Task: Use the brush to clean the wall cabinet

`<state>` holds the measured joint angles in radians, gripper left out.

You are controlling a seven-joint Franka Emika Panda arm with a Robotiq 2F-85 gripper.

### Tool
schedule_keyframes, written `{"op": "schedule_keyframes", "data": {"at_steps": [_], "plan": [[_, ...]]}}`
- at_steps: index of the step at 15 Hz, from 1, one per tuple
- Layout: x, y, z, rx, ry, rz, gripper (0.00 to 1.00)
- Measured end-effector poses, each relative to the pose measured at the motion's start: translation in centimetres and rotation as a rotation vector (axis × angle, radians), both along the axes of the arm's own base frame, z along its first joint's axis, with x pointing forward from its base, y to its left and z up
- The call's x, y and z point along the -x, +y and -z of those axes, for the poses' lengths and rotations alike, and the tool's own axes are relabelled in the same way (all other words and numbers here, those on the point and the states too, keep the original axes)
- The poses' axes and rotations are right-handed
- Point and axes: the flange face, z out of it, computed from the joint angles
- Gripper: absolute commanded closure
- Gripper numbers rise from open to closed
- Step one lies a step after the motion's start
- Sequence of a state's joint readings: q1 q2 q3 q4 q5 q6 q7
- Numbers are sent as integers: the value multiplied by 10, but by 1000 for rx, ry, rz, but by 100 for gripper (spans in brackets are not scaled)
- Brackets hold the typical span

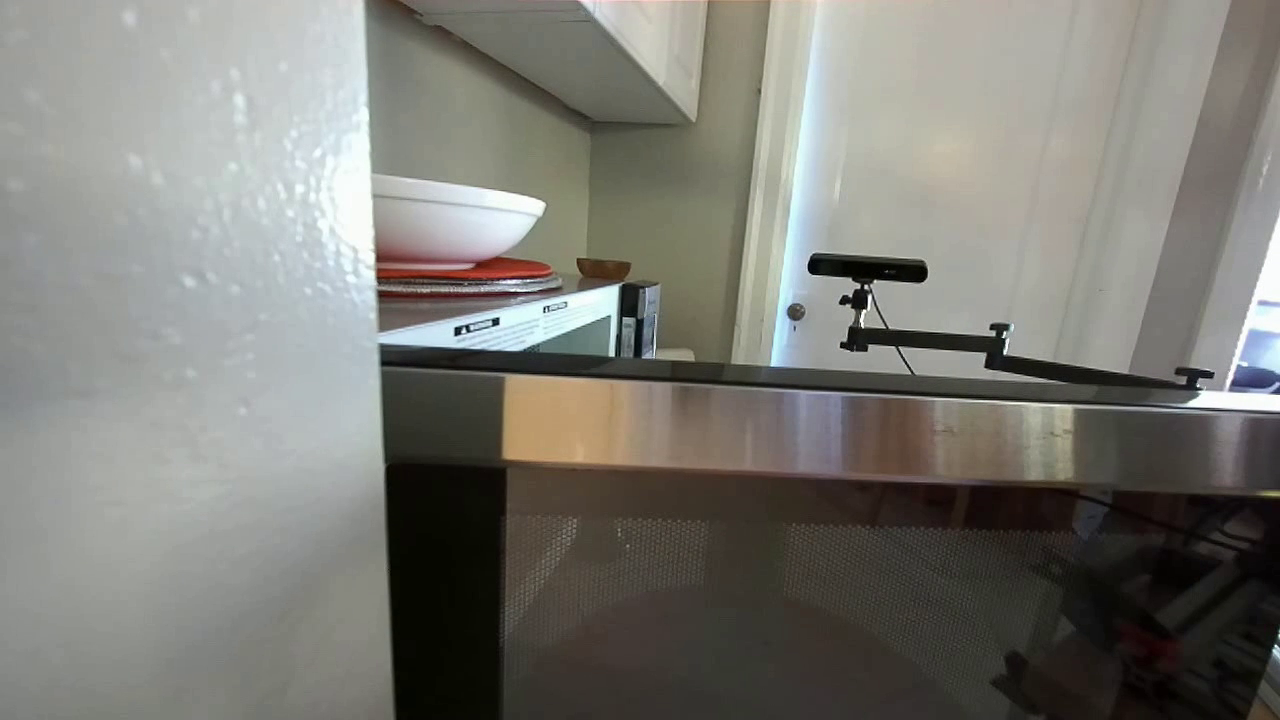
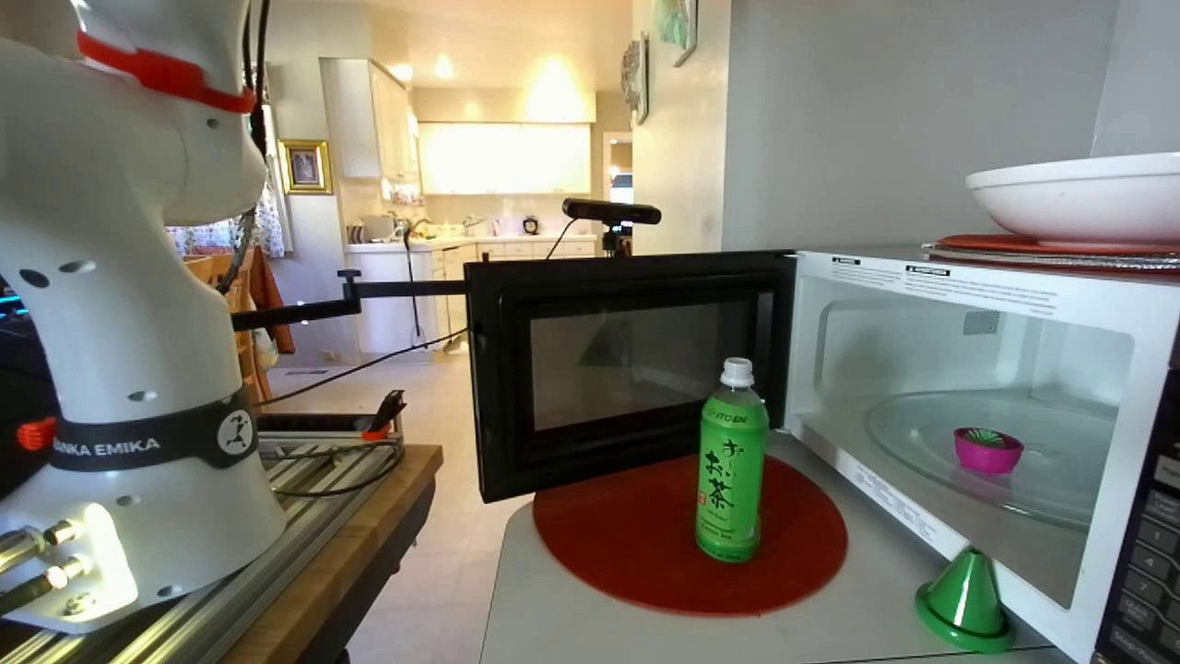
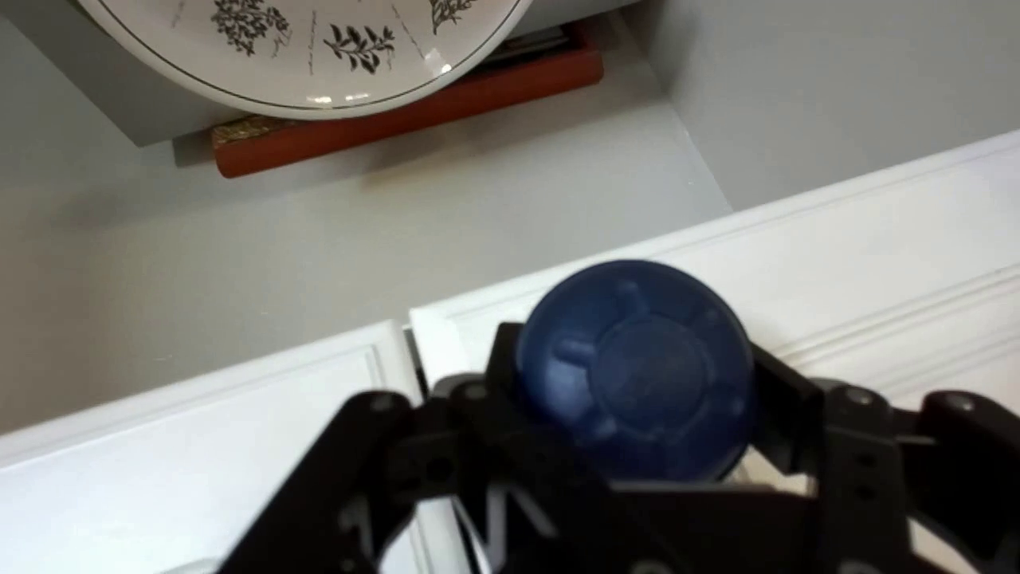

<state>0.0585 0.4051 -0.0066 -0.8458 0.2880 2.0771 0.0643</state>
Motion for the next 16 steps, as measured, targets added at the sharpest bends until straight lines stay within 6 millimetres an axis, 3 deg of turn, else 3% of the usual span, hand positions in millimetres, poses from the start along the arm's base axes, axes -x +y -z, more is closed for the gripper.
{"op": "schedule_keyframes", "data": {"at_steps": [5,8,12,16], "plan": [[2,50,4,-5,-2,-75,65],[0,66,9,-5,1,-96,65],[1,52,3,4,-2,-75,65],[9,10,-14,27,-12,-7,65]]}}
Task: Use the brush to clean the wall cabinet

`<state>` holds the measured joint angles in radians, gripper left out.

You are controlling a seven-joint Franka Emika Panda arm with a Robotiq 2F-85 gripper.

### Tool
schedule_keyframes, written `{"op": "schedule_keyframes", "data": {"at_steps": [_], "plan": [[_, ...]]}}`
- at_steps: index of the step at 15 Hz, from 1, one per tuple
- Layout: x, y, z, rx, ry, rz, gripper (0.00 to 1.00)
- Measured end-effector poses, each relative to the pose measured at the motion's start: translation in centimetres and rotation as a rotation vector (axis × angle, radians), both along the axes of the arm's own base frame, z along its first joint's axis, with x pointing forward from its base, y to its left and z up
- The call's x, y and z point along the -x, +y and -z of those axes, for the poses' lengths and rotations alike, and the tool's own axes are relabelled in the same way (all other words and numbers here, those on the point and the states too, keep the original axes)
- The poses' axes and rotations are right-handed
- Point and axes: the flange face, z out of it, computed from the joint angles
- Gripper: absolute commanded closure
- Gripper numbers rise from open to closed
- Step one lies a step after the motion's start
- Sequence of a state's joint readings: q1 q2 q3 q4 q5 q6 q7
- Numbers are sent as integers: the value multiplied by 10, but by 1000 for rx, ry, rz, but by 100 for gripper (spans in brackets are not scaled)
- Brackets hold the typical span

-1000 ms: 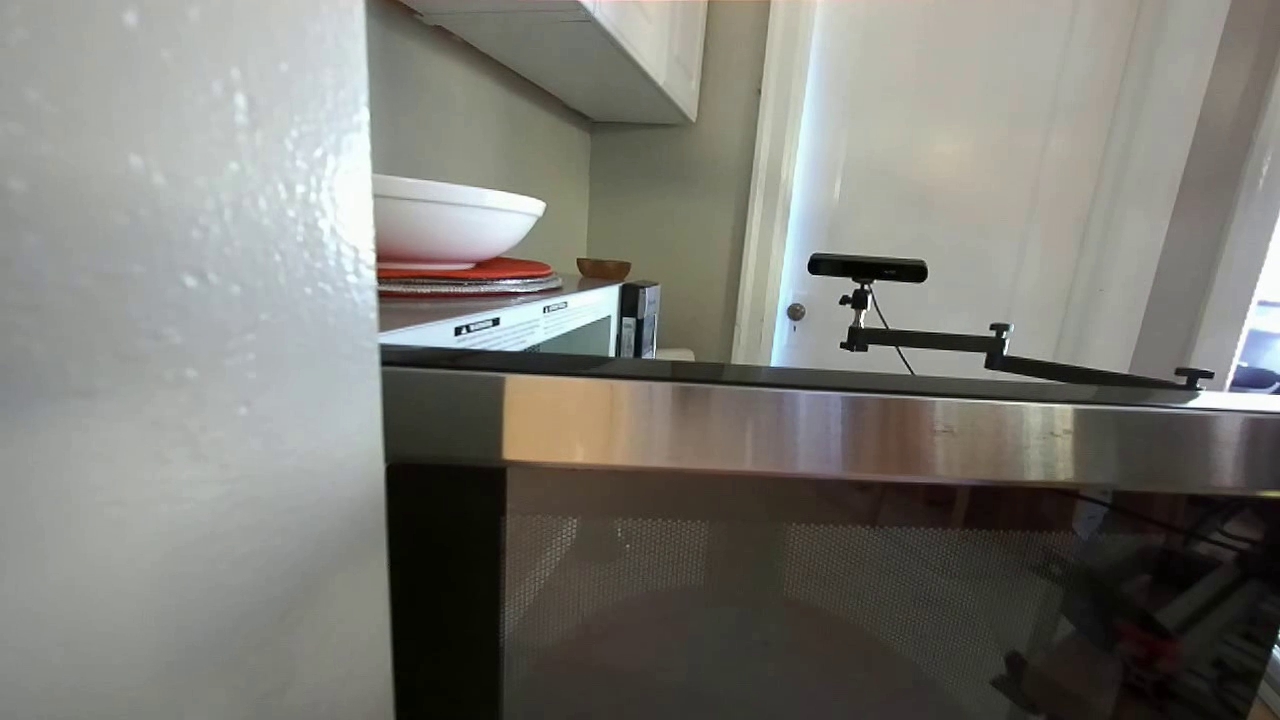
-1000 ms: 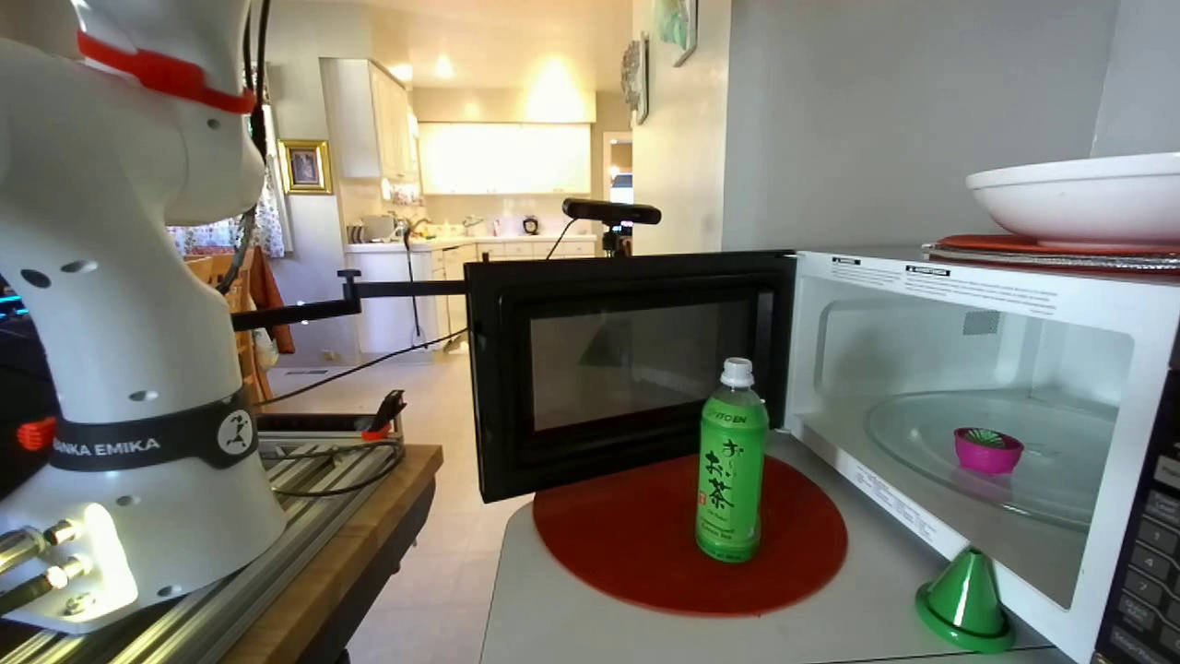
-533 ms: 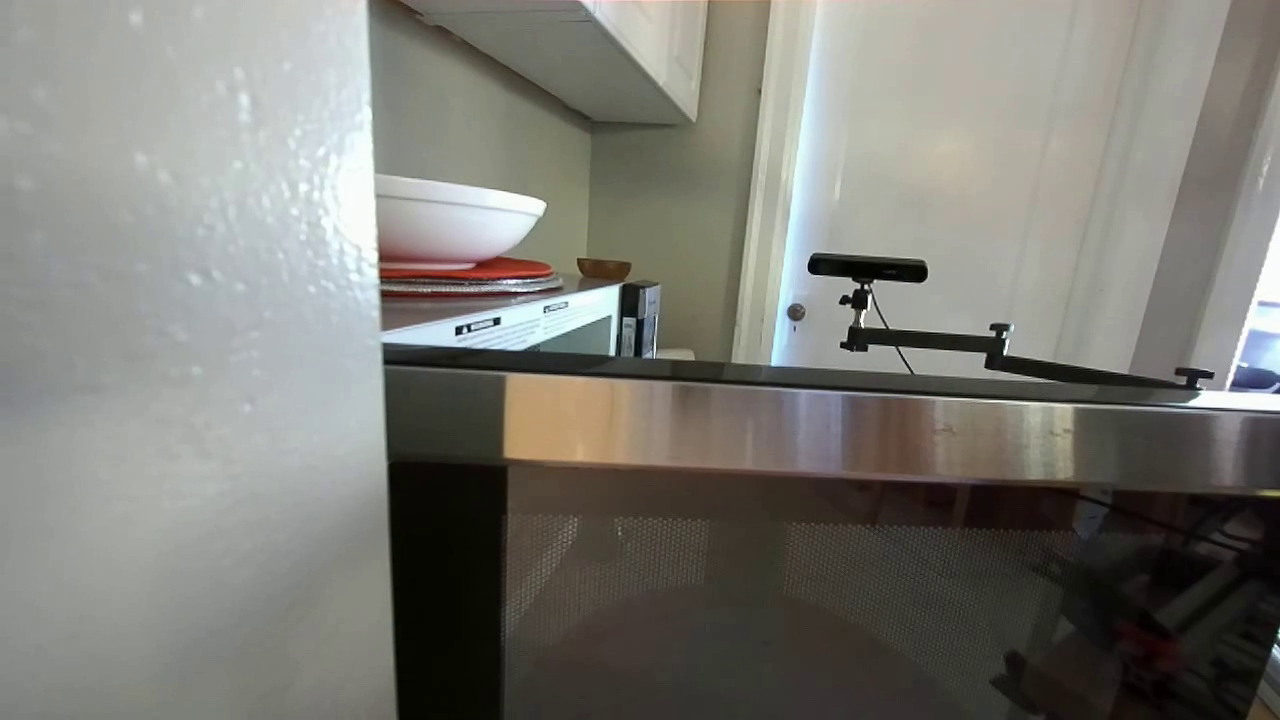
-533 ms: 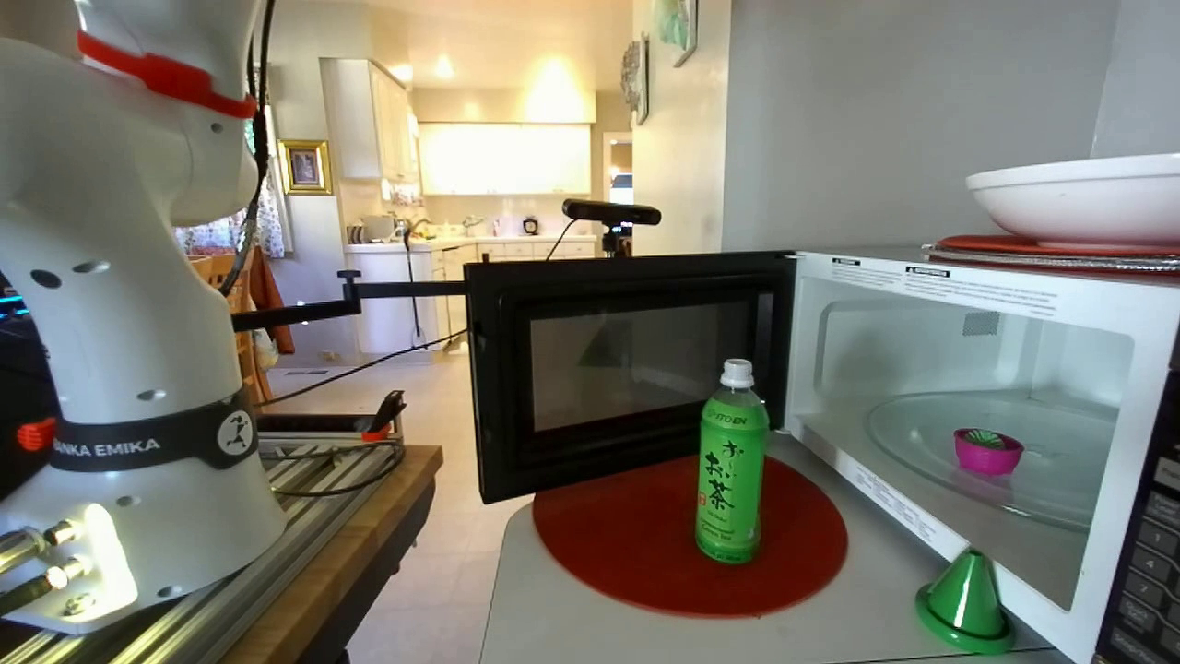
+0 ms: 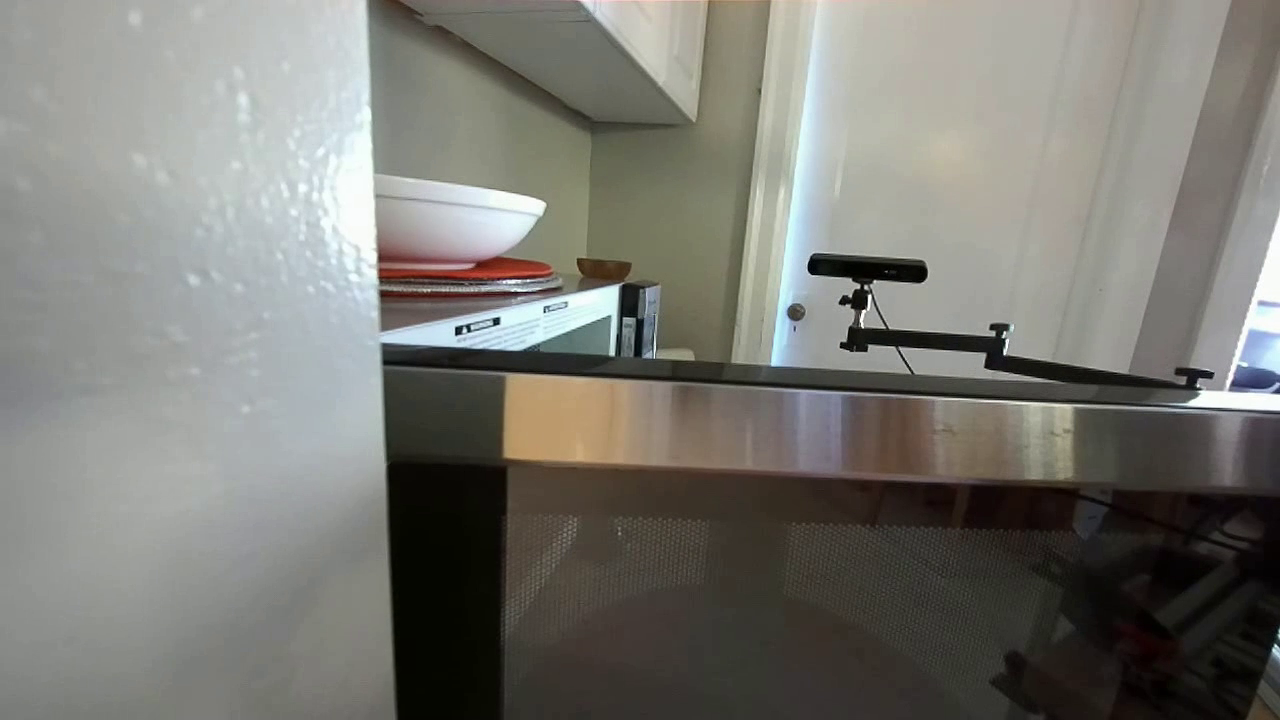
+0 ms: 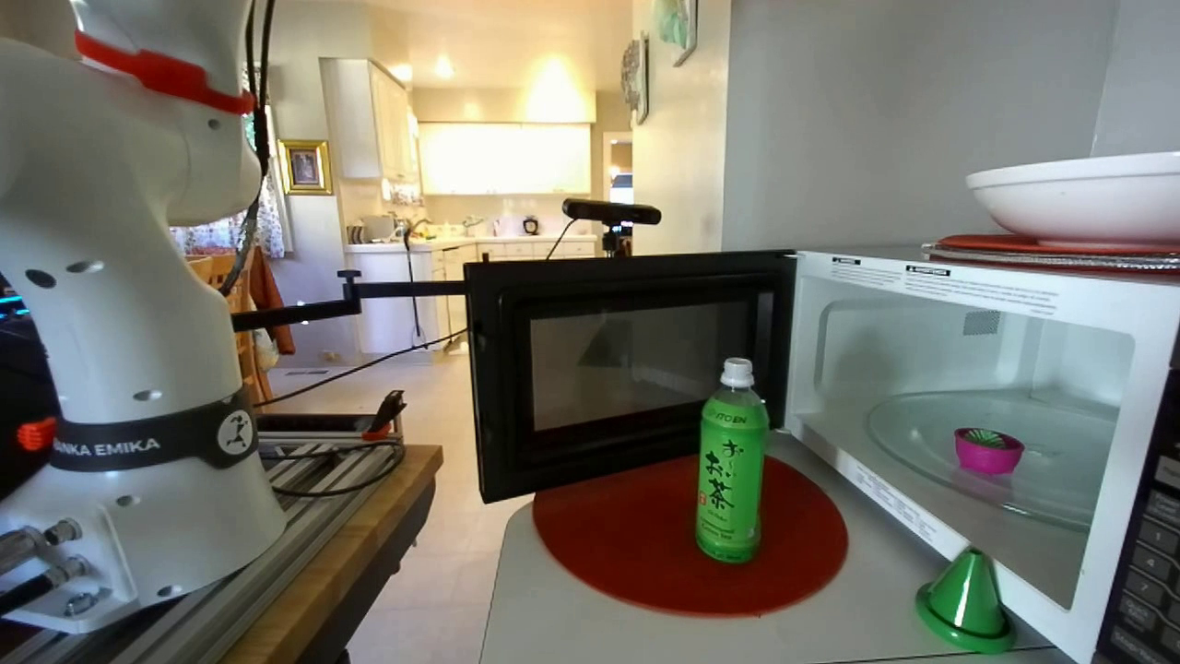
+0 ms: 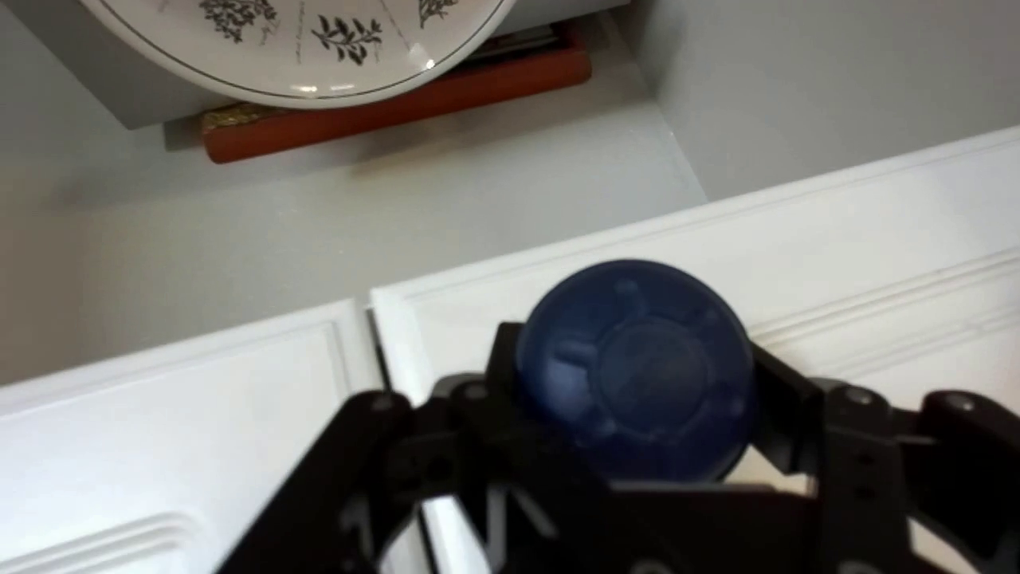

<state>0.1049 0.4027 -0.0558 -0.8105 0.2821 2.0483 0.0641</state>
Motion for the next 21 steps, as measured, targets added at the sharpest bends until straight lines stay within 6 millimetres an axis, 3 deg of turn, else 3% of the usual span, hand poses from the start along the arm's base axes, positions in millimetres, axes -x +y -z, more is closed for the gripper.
{"op": "schedule_keyframes", "data": {"at_steps": [4,7,10,17,21], "plan": [[5,-49,-10,19,-14,86,65],[2,-57,-7,22,-10,99,65],[-2,-39,-1,21,-2,73,65],[-7,27,12,22,3,-22,65],[-12,44,21,32,11,-43,65]]}}
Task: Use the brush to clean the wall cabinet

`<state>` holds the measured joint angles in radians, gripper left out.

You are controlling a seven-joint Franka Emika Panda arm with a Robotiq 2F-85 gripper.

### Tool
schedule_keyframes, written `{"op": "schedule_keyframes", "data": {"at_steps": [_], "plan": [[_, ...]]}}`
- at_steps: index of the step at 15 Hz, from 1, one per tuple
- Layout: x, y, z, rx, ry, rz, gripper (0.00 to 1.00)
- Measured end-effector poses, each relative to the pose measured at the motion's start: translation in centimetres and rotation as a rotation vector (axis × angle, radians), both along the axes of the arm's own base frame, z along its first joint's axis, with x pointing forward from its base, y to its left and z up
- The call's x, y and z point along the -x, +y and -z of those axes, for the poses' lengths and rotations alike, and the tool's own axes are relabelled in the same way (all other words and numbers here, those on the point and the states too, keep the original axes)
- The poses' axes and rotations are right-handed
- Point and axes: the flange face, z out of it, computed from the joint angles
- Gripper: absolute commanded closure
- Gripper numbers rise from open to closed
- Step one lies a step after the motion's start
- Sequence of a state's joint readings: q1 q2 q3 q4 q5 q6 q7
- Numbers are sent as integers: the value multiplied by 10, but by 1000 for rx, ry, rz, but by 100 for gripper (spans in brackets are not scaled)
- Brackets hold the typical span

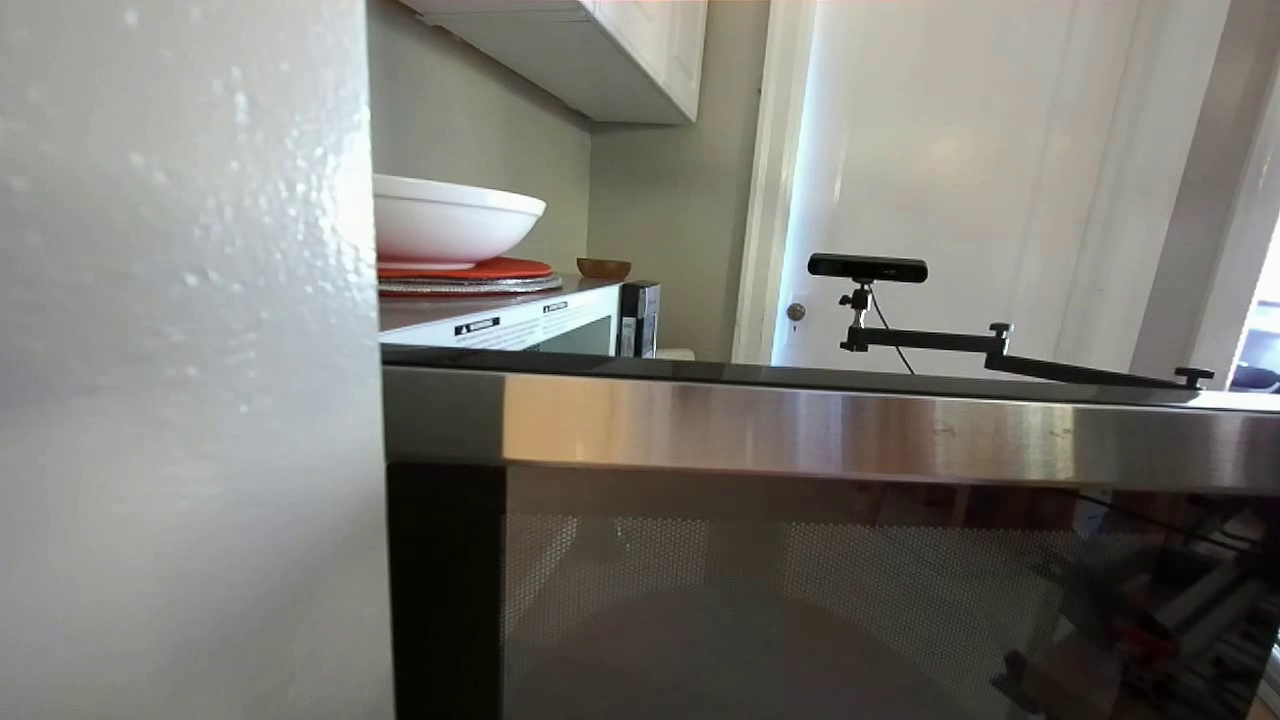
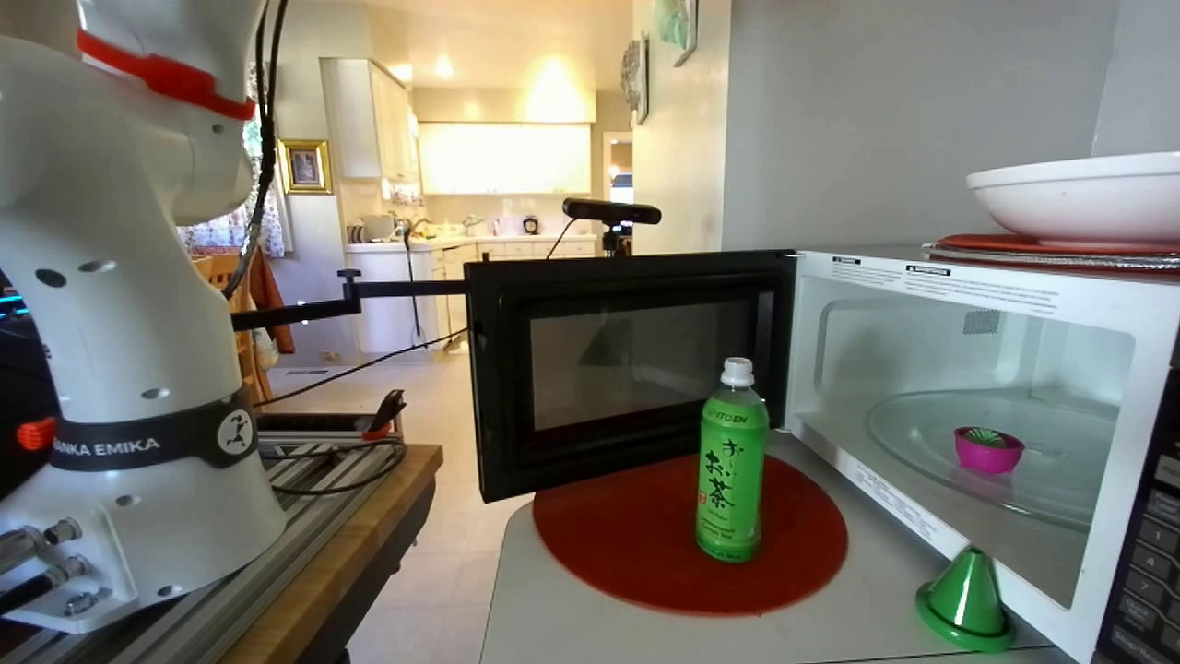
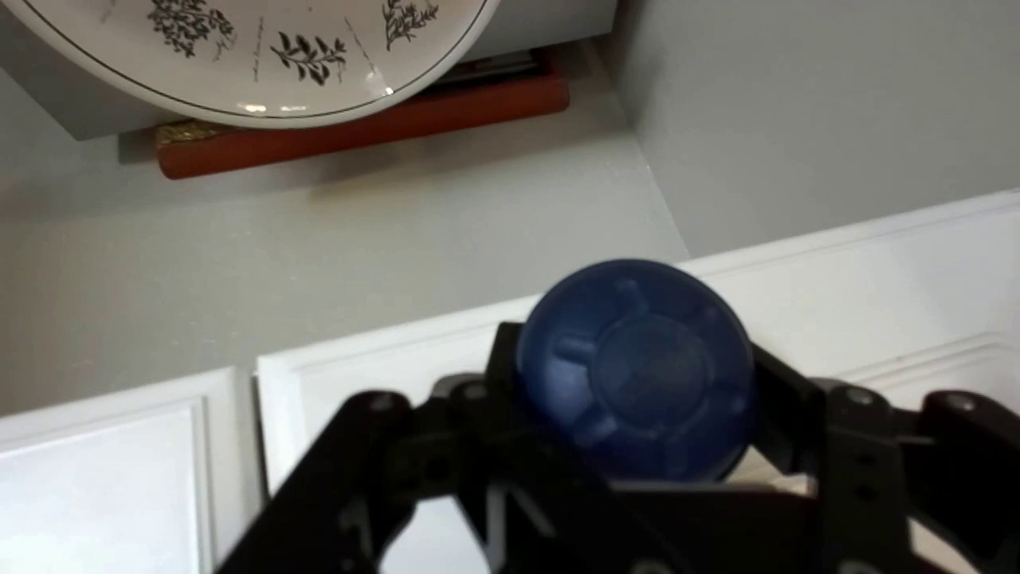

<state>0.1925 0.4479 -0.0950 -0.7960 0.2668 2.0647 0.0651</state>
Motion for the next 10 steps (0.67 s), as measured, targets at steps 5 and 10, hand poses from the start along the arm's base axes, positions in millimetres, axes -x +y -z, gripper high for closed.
{"op": "schedule_keyframes", "data": {"at_steps": [5,10], "plan": [[7,-11,-10,15,4,15,65],[27,-75,-51,30,-65,122,65]]}}
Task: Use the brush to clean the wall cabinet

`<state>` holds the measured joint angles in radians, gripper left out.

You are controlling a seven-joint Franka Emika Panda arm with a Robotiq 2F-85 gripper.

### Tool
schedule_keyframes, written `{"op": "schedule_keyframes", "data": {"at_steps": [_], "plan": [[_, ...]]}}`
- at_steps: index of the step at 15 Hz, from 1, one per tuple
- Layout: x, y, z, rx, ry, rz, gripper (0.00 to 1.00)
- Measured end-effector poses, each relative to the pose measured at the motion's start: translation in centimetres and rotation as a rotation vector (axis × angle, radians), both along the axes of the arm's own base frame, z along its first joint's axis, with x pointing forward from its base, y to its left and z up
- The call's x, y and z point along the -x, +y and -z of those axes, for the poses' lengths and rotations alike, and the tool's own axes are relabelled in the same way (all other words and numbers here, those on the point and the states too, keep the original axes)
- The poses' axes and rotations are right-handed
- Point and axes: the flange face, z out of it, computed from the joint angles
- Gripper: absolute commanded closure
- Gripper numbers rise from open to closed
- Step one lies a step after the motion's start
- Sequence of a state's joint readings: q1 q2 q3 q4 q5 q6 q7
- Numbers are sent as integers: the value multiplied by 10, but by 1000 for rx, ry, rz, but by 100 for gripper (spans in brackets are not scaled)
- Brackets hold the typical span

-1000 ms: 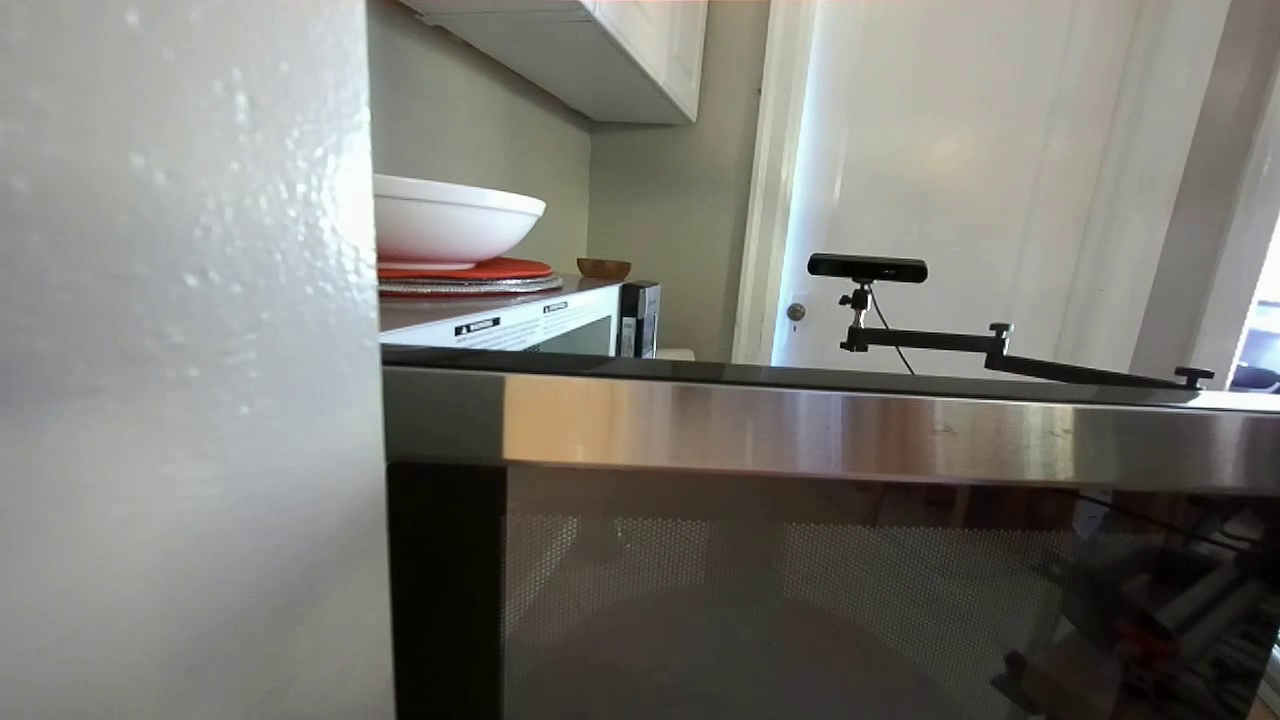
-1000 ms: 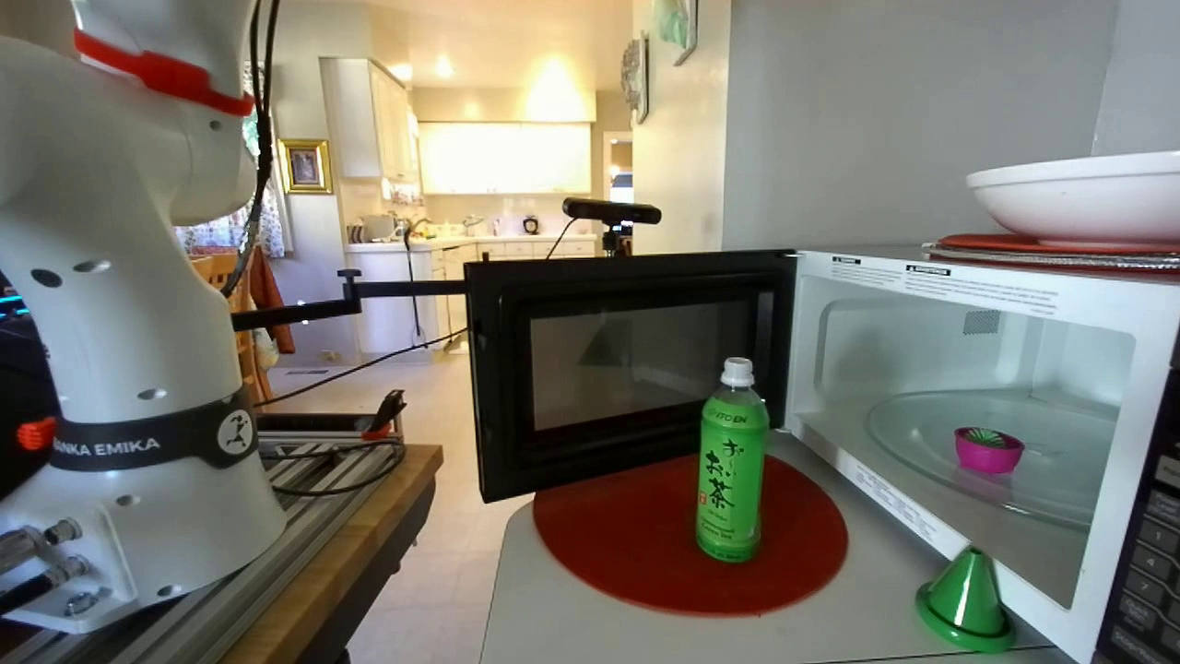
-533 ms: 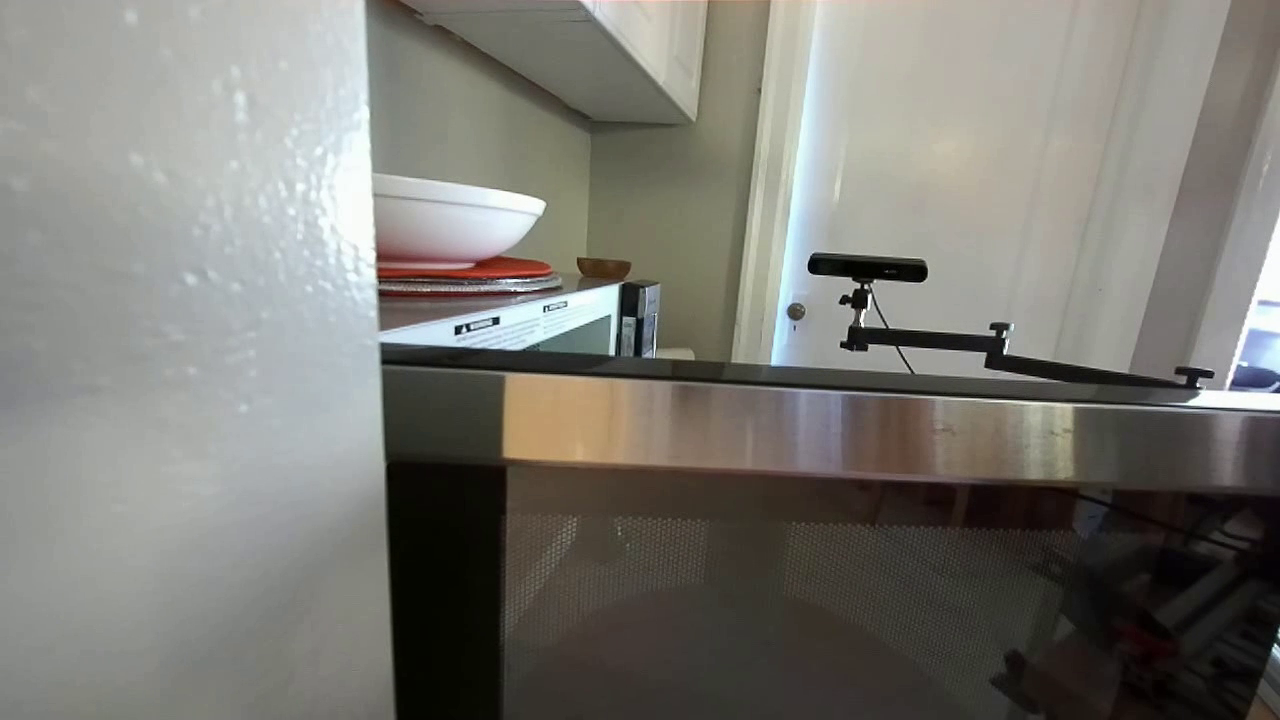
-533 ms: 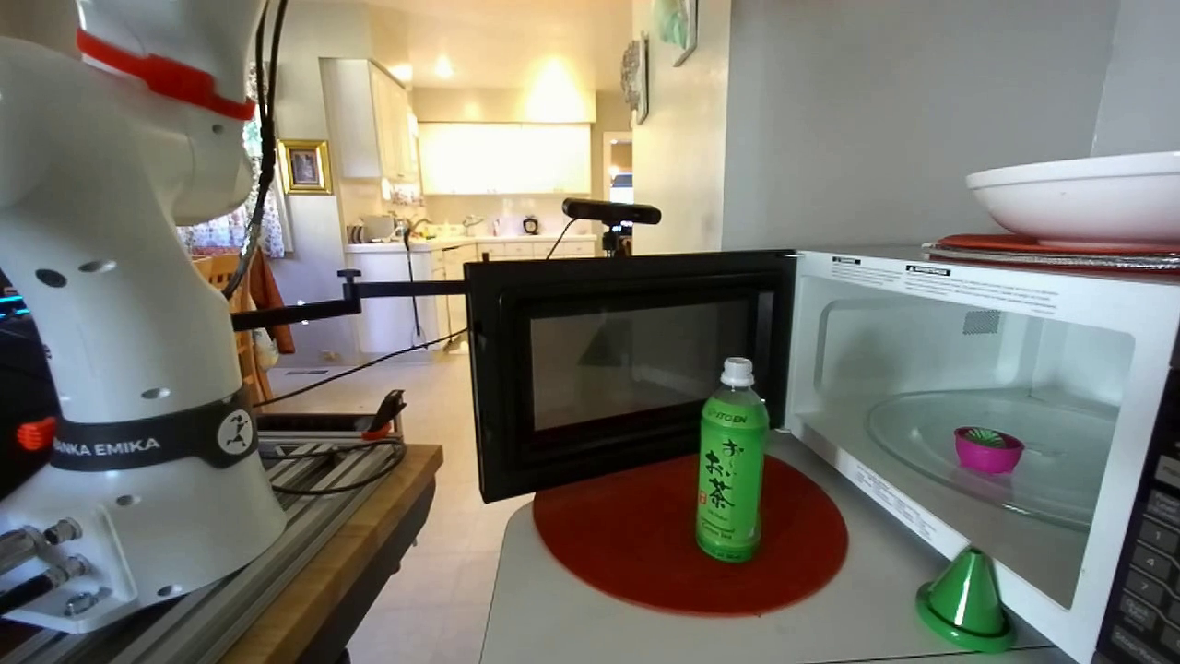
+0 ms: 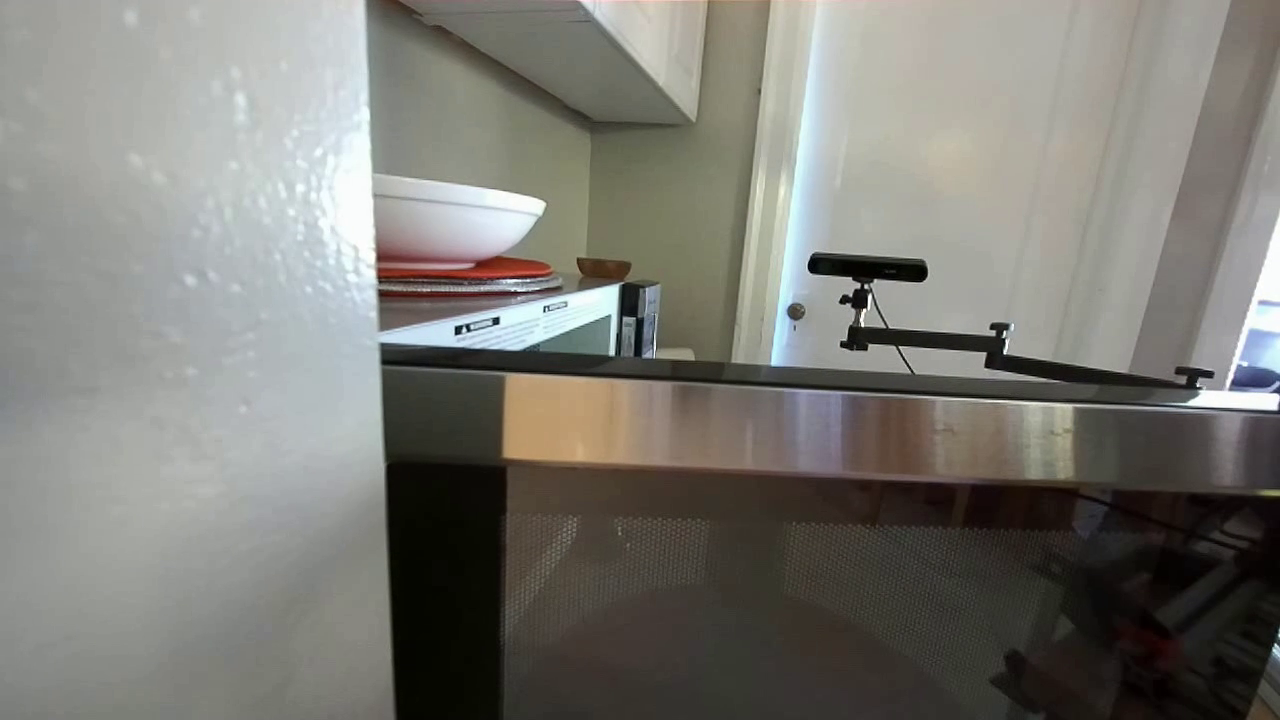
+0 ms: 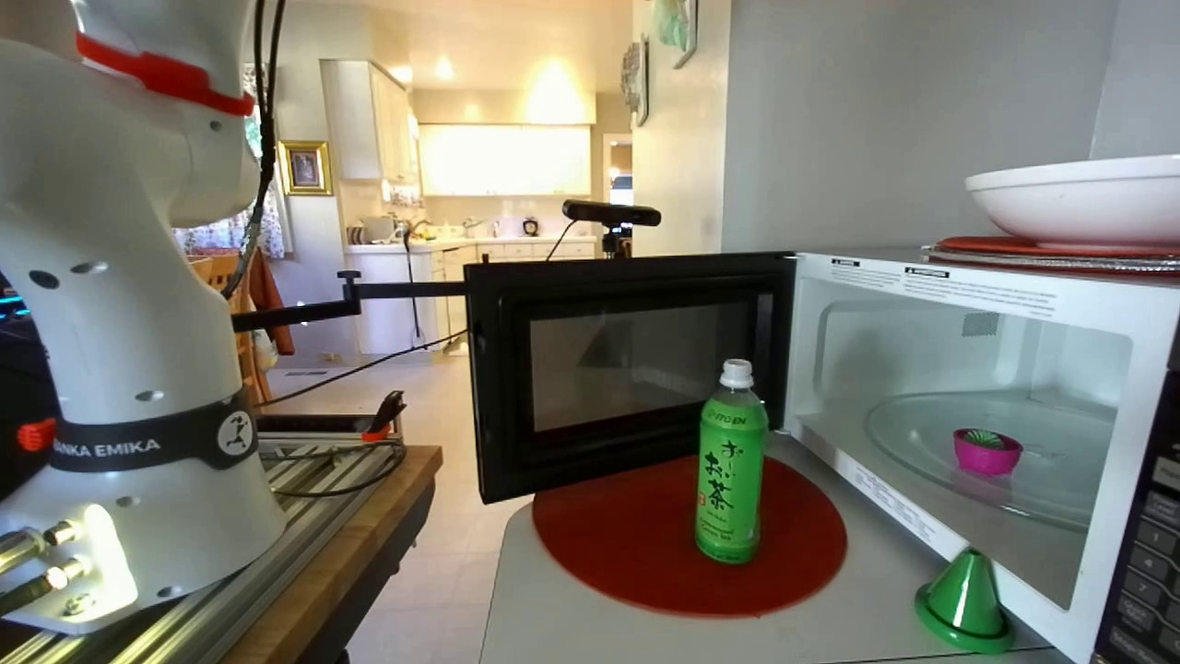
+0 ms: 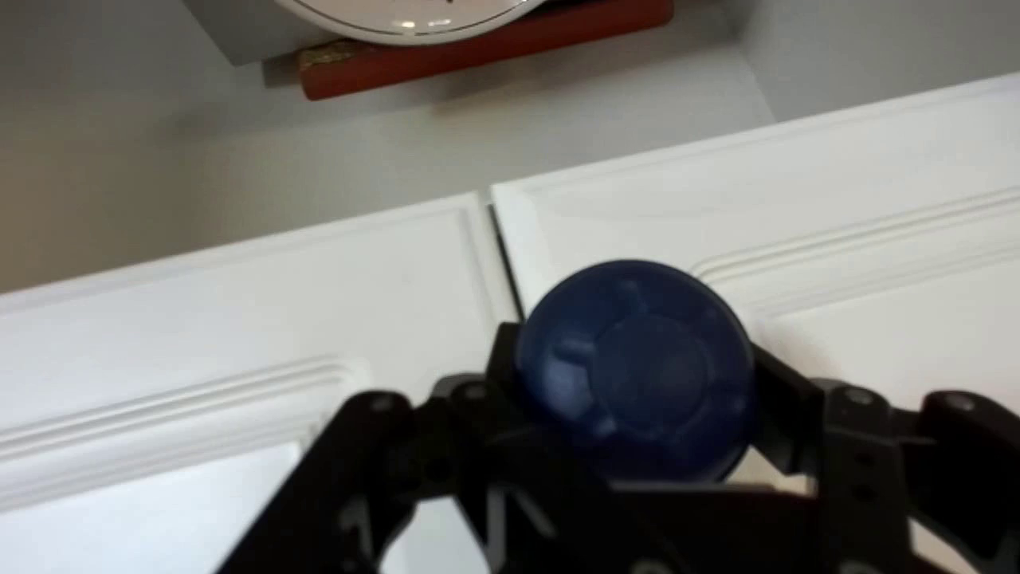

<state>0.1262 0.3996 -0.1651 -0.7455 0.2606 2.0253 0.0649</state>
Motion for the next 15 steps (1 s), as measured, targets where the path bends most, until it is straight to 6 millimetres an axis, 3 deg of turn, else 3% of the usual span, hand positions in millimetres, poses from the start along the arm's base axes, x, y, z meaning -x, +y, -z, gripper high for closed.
{"op": "schedule_keyframes", "data": {"at_steps": [3,7,10,15], "plan": [[4,-44,-6,6,-10,73,65],[-4,-83,8,4,12,132,65],[-15,-91,22,5,25,144,65],[-20,-79,28,1,36,123,65]]}}
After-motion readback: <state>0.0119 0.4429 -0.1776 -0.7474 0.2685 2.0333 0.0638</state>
